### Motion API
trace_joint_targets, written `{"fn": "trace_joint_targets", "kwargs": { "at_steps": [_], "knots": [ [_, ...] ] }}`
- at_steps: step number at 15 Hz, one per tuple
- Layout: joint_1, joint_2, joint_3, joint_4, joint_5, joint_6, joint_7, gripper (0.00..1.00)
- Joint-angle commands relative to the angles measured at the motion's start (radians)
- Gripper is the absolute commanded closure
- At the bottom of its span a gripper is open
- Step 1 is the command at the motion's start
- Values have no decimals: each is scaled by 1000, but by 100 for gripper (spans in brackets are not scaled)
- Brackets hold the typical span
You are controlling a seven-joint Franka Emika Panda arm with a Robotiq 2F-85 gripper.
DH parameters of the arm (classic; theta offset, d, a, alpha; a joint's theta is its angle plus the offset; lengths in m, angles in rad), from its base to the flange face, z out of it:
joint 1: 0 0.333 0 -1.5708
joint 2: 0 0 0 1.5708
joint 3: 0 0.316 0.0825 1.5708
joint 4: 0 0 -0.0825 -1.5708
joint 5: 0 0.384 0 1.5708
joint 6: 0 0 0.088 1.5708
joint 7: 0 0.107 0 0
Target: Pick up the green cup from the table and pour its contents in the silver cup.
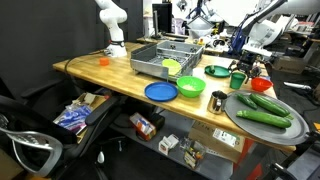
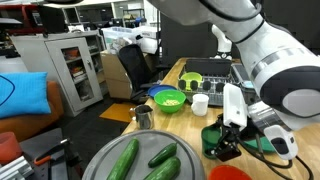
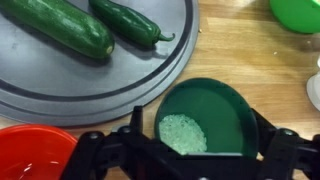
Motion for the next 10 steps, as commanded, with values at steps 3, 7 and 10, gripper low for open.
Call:
{"fn": "trace_joint_targets", "kwargs": {
  "at_steps": [3,7,10],
  "knots": [
    [-25,31,23,45,6,-28,10,29],
    [-28,36,24,59,8,-27,14,45],
    [-32,34,24,59,10,-25,13,46]
  ]
}}
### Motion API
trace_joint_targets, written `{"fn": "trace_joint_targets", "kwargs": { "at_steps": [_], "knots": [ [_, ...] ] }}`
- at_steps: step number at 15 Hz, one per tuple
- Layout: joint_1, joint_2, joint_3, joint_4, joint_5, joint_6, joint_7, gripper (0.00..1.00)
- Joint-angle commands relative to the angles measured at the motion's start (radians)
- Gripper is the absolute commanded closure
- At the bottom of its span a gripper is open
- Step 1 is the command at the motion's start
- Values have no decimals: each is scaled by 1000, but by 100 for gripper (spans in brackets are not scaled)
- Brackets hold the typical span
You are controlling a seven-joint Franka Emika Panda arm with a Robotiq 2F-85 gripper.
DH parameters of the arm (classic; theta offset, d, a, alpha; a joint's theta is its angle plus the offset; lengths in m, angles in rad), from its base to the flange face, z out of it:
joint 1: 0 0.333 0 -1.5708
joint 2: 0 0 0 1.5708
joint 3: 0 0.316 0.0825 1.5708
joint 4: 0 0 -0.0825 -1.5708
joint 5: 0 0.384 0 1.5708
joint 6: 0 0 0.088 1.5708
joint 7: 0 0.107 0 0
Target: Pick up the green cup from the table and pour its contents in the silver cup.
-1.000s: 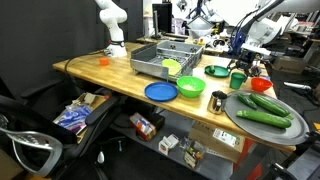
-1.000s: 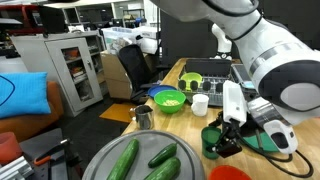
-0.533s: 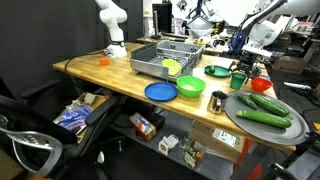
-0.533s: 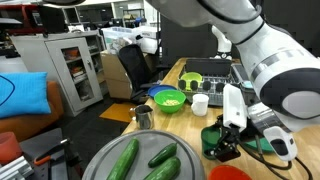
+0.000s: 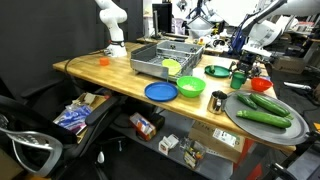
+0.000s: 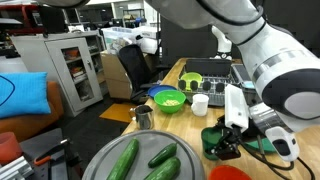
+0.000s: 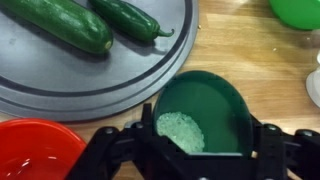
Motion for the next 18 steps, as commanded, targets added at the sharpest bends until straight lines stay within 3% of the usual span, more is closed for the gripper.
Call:
{"fn": "trace_joint_targets", "kwargs": {
  "at_steps": [1,7,14,18],
  "knots": [
    [-27,14,22,33,9,-19,8,46],
    [-4,-31,24,15,-6,42,-21,46],
    [105,-130,-18,-64,-79,134,-10,46],
    [164,-211,-26,-171,-143,240,32,46]
  ]
}}
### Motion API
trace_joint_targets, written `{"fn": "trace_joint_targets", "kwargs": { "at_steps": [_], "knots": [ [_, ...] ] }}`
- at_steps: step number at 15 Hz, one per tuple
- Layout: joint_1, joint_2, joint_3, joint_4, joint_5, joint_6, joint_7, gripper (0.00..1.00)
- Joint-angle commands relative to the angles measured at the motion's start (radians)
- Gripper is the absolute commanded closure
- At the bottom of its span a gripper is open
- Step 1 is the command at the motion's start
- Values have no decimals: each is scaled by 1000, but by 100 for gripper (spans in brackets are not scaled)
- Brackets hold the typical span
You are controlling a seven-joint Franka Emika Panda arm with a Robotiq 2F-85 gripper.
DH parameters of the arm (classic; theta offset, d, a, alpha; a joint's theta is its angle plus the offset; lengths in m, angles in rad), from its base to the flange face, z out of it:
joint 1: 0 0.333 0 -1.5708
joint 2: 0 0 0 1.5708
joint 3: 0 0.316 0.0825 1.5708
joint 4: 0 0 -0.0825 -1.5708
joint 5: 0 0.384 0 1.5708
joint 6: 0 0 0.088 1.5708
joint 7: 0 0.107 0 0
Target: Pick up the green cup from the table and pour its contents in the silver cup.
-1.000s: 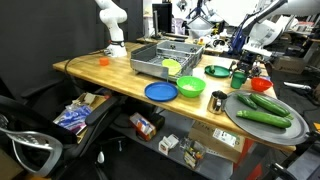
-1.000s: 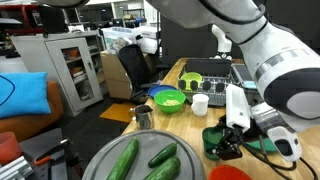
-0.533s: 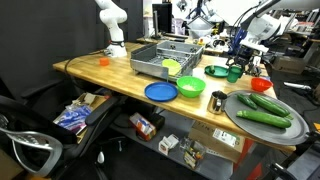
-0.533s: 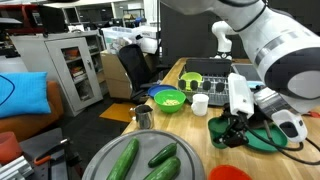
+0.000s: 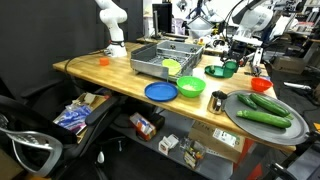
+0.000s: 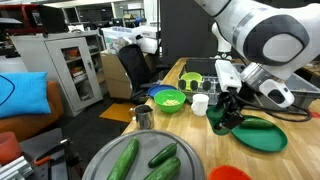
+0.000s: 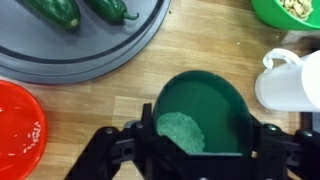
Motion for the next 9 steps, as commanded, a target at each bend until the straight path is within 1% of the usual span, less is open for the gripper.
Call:
{"fn": "trace_joint_targets", "kwargs": {
  "at_steps": [1,3,5,9],
  "knots": [
    [61,-115,-28,-170,-72,145,51,46],
    [94,-168,-42,-251,-114,233,102,46],
    [117,-219,-44,-329,-137,277,143,46],
    [136,-311,-25,-474,-117,298,177,46]
  ]
}}
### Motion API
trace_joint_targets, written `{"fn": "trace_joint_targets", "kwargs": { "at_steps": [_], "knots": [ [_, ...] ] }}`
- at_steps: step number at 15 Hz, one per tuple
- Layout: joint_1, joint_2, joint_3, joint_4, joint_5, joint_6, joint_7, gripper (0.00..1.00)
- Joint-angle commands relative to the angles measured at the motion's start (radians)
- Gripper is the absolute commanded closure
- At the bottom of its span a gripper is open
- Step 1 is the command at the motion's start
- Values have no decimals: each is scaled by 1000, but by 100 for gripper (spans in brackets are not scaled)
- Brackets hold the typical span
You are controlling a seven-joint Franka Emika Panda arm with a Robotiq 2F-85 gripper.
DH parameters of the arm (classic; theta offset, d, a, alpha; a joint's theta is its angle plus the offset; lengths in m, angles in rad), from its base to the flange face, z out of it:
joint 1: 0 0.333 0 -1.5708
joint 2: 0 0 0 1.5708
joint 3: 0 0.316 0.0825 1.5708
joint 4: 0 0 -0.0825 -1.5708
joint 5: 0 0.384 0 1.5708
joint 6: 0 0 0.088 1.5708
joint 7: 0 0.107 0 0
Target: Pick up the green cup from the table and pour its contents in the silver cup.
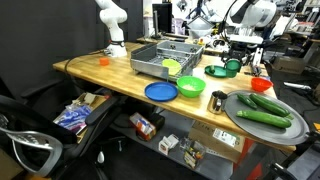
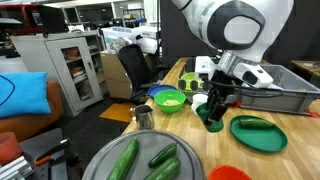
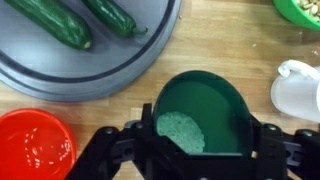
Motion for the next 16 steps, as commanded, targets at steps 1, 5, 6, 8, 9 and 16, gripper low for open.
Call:
{"fn": "trace_joint_targets", "kwargs": {
  "at_steps": [1,5,6,8,9,16],
  "knots": [
    [14,-112,11,-167,19,68,18,46],
    [10,-111,21,-164,32,52,13,21],
    [10,-125,21,-180,37,62,13,21],
    [10,-131,21,-191,38,70,13,21],
    [10,-131,21,-192,38,71,13,21],
    [75,-213,4,-267,-53,77,78,46]
  ]
}}
